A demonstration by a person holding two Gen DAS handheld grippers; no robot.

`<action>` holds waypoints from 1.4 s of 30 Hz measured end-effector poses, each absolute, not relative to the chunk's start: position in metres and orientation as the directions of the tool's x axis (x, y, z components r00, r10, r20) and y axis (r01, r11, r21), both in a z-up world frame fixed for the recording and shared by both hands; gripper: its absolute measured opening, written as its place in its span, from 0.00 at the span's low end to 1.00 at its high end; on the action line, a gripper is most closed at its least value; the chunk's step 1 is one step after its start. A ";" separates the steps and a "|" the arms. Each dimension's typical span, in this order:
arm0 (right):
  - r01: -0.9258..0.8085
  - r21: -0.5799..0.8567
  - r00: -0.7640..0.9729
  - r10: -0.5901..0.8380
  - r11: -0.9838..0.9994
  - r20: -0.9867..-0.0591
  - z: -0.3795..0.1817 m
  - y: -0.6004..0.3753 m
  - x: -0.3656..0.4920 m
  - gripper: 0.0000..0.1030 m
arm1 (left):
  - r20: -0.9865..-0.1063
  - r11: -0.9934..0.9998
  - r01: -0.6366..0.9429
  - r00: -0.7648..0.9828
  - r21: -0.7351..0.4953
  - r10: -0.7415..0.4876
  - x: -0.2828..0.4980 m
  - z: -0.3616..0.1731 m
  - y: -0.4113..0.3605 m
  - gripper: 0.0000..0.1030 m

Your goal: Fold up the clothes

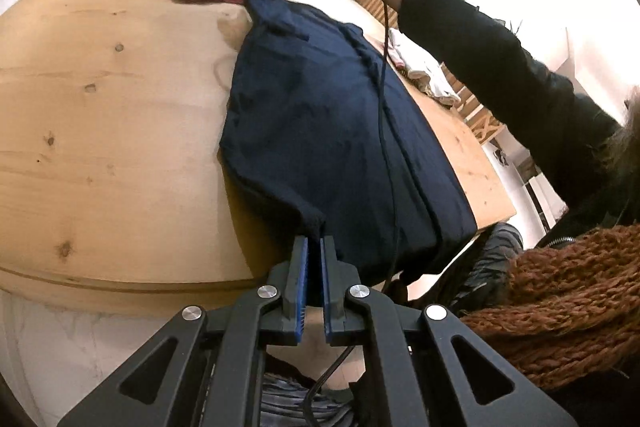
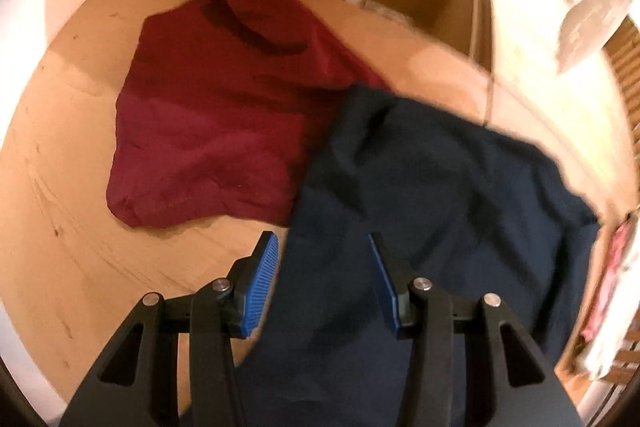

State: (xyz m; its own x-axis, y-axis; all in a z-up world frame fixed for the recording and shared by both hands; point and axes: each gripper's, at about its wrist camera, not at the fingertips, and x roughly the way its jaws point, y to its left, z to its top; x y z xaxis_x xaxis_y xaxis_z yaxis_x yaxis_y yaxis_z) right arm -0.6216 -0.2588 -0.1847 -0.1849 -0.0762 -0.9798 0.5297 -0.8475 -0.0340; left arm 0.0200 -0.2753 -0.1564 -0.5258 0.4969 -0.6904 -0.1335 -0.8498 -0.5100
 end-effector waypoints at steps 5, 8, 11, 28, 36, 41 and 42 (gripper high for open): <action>0.527 -0.085 -0.196 -0.023 -0.846 -0.980 -0.198 -0.268 -0.620 0.44 | -0.685 -0.842 -0.135 -0.521 -0.523 0.509 0.021 -0.161 -0.282 0.04; 0.517 -0.097 -0.201 -0.010 -0.850 -0.980 -0.202 -0.270 -0.620 0.44 | -0.693 -0.847 -0.134 -0.518 -0.514 0.502 0.022 -0.162 -0.283 0.04; 0.505 -0.099 -0.217 -0.016 -0.857 -0.976 -0.201 -0.268 -0.621 0.44 | -0.698 -0.851 -0.134 -0.514 -0.508 0.498 0.023 -0.163 -0.282 0.04; 0.542 0.013 -0.258 -0.181 -0.840 -0.949 -0.156 -0.228 -0.615 0.06 | -0.731 -0.883 -0.149 -0.509 -0.445 0.455 0.025 -0.150 -0.273 0.04; 0.505 0.104 -0.267 -0.269 -0.857 -0.925 -0.115 -0.168 -0.615 0.05 | -0.723 -0.864 -0.264 -0.472 -0.429 0.504 0.024 -0.124 -0.232 0.04; 0.485 0.121 -0.274 -0.282 -0.866 -0.920 -0.104 -0.134 -0.617 0.05 | -0.743 -0.869 -0.303 -0.453 -0.392 0.493 0.022 -0.117 -0.214 0.06; 0.480 0.122 -0.275 -0.281 -0.869 -0.920 -0.105 -0.130 -0.616 0.05 | -0.750 -0.880 -0.279 -0.461 -0.384 0.474 0.023 -0.117 -0.219 0.10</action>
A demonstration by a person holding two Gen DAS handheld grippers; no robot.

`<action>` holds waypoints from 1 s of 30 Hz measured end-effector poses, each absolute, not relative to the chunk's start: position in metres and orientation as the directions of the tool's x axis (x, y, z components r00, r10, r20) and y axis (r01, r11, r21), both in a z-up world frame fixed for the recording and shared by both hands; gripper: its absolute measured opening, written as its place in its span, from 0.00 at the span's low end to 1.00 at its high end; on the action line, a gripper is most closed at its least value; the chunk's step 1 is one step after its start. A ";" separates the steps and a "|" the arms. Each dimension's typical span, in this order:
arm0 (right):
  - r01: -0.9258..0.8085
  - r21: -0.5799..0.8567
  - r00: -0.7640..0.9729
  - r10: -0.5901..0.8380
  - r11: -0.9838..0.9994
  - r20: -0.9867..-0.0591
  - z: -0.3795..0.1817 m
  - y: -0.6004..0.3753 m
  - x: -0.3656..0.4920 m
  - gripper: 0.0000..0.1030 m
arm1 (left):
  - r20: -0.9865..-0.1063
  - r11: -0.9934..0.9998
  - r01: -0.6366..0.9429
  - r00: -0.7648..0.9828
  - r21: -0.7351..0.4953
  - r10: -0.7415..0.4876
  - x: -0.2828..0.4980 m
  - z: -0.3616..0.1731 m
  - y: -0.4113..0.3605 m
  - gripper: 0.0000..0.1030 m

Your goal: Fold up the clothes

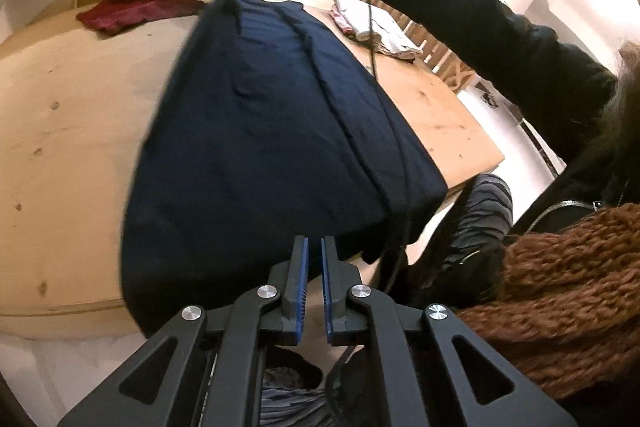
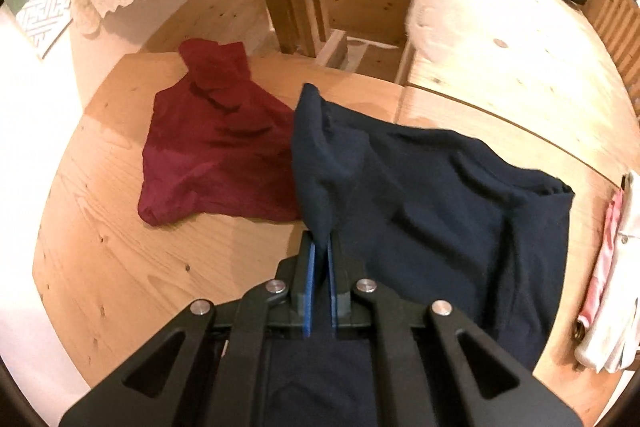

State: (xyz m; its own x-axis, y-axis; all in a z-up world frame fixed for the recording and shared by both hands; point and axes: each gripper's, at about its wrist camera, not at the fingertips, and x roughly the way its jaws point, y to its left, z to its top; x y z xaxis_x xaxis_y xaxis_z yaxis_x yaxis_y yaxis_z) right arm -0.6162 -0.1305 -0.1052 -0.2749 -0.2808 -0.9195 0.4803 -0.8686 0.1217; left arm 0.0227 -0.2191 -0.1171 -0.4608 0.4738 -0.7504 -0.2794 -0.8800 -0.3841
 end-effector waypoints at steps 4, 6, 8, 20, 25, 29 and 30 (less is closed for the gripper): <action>0.495 0.129 -0.268 -0.292 -0.859 -0.918 -0.110 -0.129 -0.614 0.05 | -0.841 -0.964 -0.132 -0.471 -0.231 0.266 0.032 -0.127 -0.247 0.08; 0.499 0.131 -0.267 -0.296 -0.856 -0.917 -0.110 -0.129 -0.613 0.05 | -0.863 -0.976 -0.096 -0.457 -0.193 0.216 0.029 -0.130 -0.256 0.10; 0.496 0.143 -0.265 -0.306 -0.856 -0.914 -0.110 -0.127 -0.613 0.05 | -0.879 -0.982 -0.079 -0.438 -0.170 0.188 0.021 -0.132 -0.263 0.18; 0.535 0.096 -0.267 -0.276 -0.840 -0.923 -0.113 -0.131 -0.608 0.06 | -0.959 -0.989 -0.140 -0.268 -0.056 0.092 -0.039 -0.163 -0.261 0.41; 0.549 0.090 -0.272 -0.279 -0.831 -0.921 -0.113 -0.134 -0.607 0.06 | -0.979 -0.989 -0.139 -0.187 -0.056 0.082 -0.048 -0.172 -0.261 0.36; 0.567 0.090 -0.269 -0.287 -0.819 -0.919 -0.113 -0.136 -0.604 0.06 | -0.988 -0.987 -0.152 -0.140 -0.047 0.068 -0.054 -0.172 -0.262 0.19; 0.569 0.091 -0.268 -0.289 -0.817 -0.919 -0.113 -0.137 -0.604 0.06 | -0.989 -0.986 -0.162 -0.133 -0.046 0.068 -0.055 -0.172 -0.262 0.06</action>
State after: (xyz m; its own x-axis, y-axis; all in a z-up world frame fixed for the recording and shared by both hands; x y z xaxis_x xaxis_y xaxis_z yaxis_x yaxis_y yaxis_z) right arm -0.6036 -0.1369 -0.1133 -0.2681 -0.2891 -0.9190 0.5691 -0.8172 0.0911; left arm -0.0549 -0.2616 -0.1725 -0.1333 0.0683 -0.9887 -0.1619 -0.9857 -0.0462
